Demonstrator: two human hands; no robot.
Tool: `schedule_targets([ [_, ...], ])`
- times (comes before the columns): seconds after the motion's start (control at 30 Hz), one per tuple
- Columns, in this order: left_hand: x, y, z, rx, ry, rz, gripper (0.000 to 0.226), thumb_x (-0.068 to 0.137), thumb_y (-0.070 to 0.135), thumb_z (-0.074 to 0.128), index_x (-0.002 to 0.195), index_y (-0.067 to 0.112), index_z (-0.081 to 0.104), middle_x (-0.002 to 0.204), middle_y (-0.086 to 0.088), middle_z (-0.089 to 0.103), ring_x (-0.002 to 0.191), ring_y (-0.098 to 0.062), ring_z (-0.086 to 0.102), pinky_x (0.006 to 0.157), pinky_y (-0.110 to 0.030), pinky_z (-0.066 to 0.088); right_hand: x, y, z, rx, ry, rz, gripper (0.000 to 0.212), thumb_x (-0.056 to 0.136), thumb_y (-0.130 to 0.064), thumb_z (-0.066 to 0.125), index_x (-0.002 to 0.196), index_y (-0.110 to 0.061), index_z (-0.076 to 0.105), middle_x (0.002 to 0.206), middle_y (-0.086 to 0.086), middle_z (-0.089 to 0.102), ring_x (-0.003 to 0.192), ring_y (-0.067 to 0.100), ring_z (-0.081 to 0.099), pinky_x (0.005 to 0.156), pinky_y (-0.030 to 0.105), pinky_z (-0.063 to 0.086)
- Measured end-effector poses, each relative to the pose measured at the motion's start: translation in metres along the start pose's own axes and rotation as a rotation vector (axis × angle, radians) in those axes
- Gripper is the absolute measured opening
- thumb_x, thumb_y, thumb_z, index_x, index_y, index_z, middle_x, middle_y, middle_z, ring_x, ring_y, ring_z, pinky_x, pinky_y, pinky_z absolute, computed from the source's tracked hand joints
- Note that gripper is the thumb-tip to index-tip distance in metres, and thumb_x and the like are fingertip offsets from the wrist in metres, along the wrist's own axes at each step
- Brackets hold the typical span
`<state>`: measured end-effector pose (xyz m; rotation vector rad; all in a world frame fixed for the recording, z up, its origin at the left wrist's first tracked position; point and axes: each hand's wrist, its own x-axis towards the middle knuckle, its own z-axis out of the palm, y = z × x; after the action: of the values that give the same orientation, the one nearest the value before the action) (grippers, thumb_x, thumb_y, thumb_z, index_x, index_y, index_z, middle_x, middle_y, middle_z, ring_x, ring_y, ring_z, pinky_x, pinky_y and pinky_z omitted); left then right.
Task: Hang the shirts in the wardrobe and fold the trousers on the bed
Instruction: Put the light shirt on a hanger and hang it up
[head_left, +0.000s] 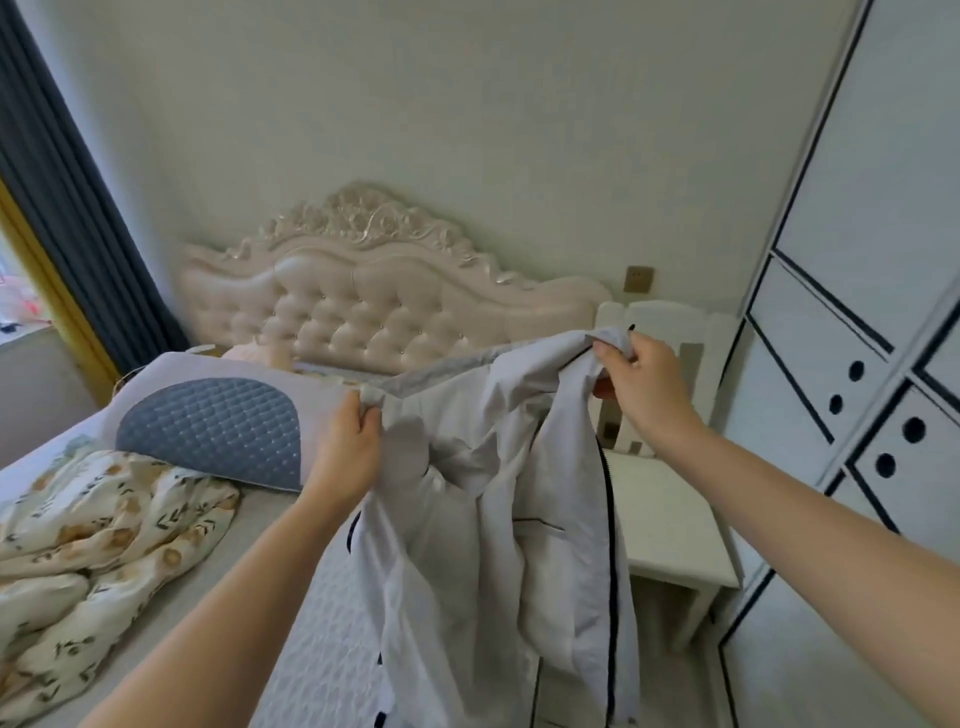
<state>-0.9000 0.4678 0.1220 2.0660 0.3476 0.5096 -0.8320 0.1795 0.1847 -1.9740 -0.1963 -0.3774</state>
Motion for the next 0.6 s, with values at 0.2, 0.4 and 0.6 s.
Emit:
schedule_targets([
  [0.2,-0.027,0.059,0.043,0.057,-0.207,0.169,0.035,0.093,0.039,0.064,0.108,0.015,0.042,0.104,0.005,0.054,0.098,-0.023,0.054,0.080,-0.040,0.046,-0.035,0.002,-0.081,-0.107,0.141,-0.029,0.037,0.100,-0.027,0.051,0.087,0.007,0.053,0.084,0.021,0.059,0.077,0.035,0.057,0.068,0.039,0.050],
  [0.4,-0.062,0.110,0.073,0.540,-0.360,0.501,0.080,0.068,0.034,0.084,0.128,0.016,0.035,0.121,-0.005,0.051,0.110,-0.029,0.052,0.088,-0.043,0.047,-0.075,0.018,-0.165,-0.348,0.280,-0.068,0.034,0.099,-0.031,0.051,0.071,-0.014,0.041,0.072,0.000,0.046,0.064,0.017,0.045,0.057,0.029,0.036],
  [0.6,-0.110,0.154,0.100,0.717,-0.156,0.787,0.034,0.076,-0.002,0.060,0.108,0.007,0.052,0.100,-0.012,0.058,0.089,-0.036,0.058,0.068,-0.036,0.033,-0.147,0.038,-0.221,-0.485,0.289,-0.081,0.032,0.098,-0.038,0.048,0.069,-0.034,0.034,0.074,-0.012,0.043,0.063,0.006,0.046,0.054,0.023,0.031],
])
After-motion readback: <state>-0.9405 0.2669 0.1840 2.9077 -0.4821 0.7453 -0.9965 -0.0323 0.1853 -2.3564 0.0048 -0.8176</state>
